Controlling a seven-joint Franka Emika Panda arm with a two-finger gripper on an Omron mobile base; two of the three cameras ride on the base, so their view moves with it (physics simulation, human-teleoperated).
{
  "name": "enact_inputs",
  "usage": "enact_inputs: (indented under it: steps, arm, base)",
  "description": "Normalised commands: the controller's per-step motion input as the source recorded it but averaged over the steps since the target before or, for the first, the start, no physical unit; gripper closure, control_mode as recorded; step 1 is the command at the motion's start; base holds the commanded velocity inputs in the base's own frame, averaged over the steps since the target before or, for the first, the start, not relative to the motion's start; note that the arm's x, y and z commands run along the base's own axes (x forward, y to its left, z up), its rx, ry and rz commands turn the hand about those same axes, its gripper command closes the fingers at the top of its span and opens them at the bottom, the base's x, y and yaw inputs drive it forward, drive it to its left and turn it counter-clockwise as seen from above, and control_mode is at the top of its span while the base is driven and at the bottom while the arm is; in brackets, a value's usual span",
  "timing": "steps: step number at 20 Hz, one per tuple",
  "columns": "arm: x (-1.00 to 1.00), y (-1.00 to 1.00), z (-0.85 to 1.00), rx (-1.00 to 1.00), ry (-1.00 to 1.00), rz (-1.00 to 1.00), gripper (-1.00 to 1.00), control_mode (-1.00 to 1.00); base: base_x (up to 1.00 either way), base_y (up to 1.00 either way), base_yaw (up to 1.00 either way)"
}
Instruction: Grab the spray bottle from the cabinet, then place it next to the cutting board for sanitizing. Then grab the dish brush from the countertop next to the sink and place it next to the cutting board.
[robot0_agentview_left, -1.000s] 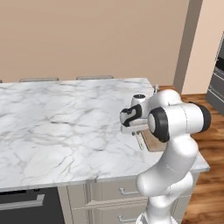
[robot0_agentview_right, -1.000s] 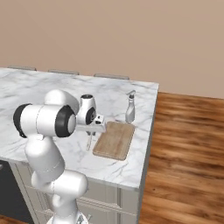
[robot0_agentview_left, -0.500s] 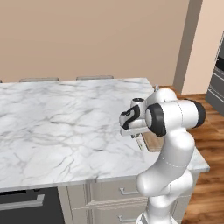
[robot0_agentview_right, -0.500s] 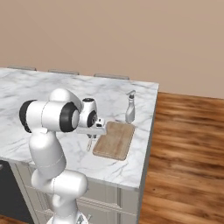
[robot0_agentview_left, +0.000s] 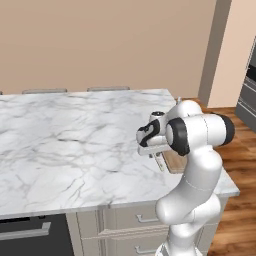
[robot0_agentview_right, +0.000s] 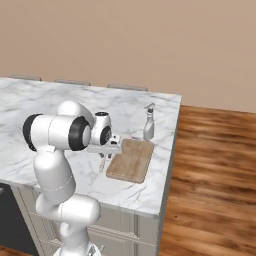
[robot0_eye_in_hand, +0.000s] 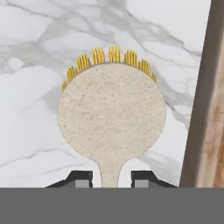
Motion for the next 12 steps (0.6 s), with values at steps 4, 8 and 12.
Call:
enact_inputs:
  steps: [4, 8, 12]
  arm:
    - [-0.01, 0.0, 0.24, 0.0, -0.01, 0.0, -1.0, -1.0]
    - [-0.2, 0.0, 0.65, 0.0, -0.11, 0.0, -1.0, -1.0]
    - [-0.37, 0.0, 0.68, 0.0, -0.13, 0.0, -1.0, -1.0]
  base:
    - [0.0, 0.0, 0.0]
    - [0.0, 0.0, 0.0]
    - [0.0, 0.0, 0.0]
